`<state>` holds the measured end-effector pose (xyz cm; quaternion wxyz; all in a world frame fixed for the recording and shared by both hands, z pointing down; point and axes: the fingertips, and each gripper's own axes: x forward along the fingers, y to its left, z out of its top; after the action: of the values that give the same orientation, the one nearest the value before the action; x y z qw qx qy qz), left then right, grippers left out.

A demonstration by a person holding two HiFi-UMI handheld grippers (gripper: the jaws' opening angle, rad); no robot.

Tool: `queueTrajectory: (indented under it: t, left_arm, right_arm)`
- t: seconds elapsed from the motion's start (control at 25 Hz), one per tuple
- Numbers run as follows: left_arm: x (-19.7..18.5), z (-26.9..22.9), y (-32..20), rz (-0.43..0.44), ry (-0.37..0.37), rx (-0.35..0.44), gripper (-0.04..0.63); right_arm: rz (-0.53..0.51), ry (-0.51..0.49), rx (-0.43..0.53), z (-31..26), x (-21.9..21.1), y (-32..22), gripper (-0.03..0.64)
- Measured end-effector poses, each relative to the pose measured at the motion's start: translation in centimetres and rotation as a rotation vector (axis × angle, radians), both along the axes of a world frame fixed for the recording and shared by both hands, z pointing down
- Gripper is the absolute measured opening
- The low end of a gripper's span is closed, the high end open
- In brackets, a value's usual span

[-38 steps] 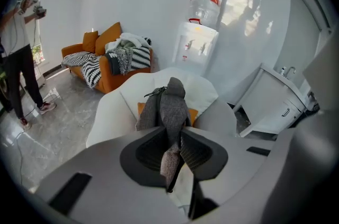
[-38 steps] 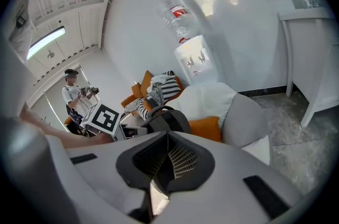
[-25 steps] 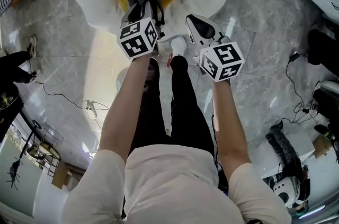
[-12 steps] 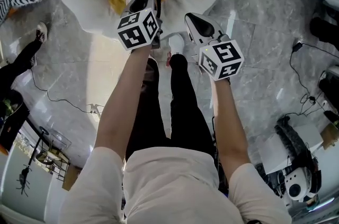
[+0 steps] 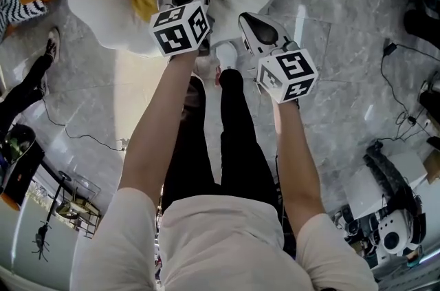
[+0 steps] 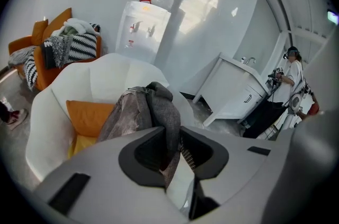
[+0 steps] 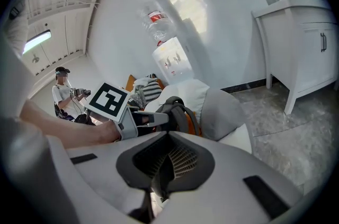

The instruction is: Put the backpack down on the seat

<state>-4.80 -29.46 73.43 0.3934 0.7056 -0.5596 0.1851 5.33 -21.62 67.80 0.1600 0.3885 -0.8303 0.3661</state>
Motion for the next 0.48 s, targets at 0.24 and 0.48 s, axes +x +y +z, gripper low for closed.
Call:
queueTrajectory:
  t: [0.24,0.48]
  left_arm:
    - [2.2,1.2,-0.9,0.057,0.006,-0.002,0.095]
    - [4.0,1.9,-2.0,0.063,-0.061,0.017,0.101]
  right_arm:
    - [0.025,0.008,0.001,1.0,0.8,-0.5,0.025]
    - [0.061,0.011,0.001,1.7,2.6,-0.4,0.025]
